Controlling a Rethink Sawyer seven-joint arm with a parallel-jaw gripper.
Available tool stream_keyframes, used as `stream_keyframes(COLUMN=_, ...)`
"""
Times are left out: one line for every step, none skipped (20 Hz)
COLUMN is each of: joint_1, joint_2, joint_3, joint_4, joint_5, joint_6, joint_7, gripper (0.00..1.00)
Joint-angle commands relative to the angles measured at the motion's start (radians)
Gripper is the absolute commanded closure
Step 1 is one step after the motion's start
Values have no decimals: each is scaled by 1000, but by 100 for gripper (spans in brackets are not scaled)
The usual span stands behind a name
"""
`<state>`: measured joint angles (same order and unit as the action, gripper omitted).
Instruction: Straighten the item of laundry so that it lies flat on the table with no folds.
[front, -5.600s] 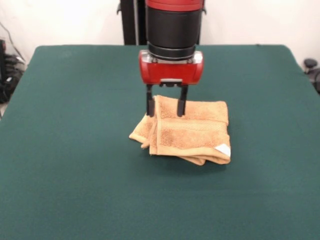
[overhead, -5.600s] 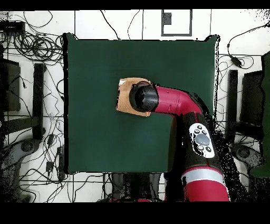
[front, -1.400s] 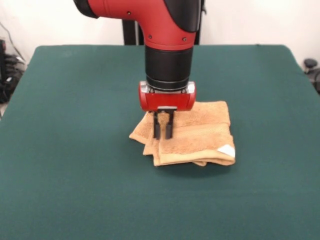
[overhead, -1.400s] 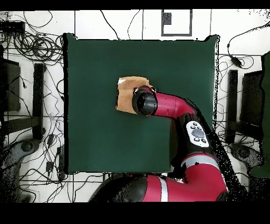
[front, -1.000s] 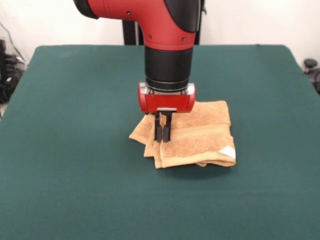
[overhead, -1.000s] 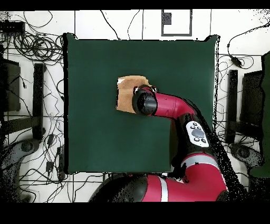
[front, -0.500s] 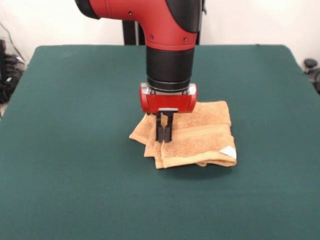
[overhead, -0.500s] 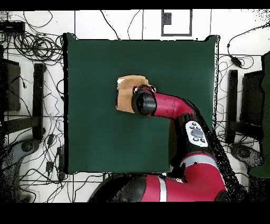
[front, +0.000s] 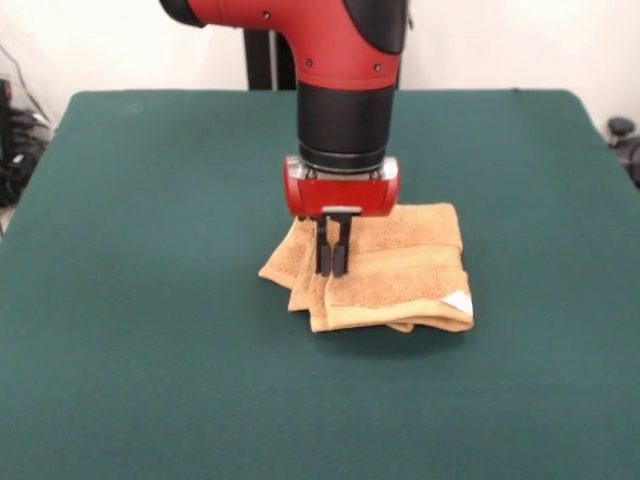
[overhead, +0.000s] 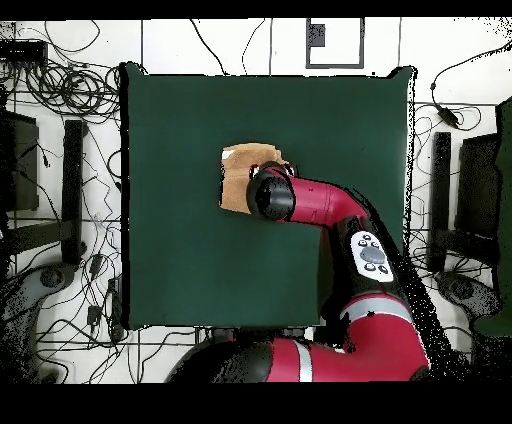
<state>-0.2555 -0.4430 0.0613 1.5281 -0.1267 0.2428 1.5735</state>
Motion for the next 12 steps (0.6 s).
stream_keyframes(joint_1=60, joint_2=-72, joint_3=27, joint_4=155, joint_5=16, joint_6=17, joint_7=196, gripper=100)
stream_keyframes(joint_1=59, joint_2=-76, joint_3=26, joint_4=159, joint_5=18, joint_6=17, joint_7=196, gripper=100)
stream_keyframes(joint_1=56, joint_2=-78, joint_3=29, joint_4=164, joint_5=19, joint_6=18, joint_7=194, gripper=100)
stream_keyframes(joint_1=52, joint_2=-80, joint_3=33, joint_4=168, joint_5=20, joint_6=18, joint_7=191, gripper=100)
stream_keyframes(joint_1=47, joint_2=-82, joint_3=38, joint_4=173, joint_5=20, joint_6=19, joint_7=188, gripper=100)
stream_keyframes(joint_1=42, joint_2=-88, joint_3=41, joint_4=184, joint_5=19, joint_6=18, joint_7=186, gripper=100)
stream_keyframes(joint_1=37, joint_2=-93, joint_3=45, joint_4=193, joint_5=18, joint_6=15, joint_7=183, gripper=100)
stream_keyframes(joint_1=32, joint_2=-99, joint_3=49, joint_4=203, joint_5=17, joint_6=13, joint_7=181, gripper=100)
stream_keyframes(joint_1=26, joint_2=-103, joint_3=54, joint_4=211, joint_5=18, joint_6=11, joint_7=179, gripper=100)
stream_keyframes(joint_1=23, joint_2=-107, joint_3=56, joint_4=219, joint_5=17, joint_6=9, joint_7=177, gripper=100)
stream_keyframes(joint_1=19, joint_2=-108, joint_3=59, joint_4=223, joint_5=17, joint_6=9, joint_7=175, gripper=100)
stream_keyframes(joint_1=15, joint_2=-110, joint_3=63, joint_4=229, joint_5=16, joint_6=4, joint_7=172, gripper=100)
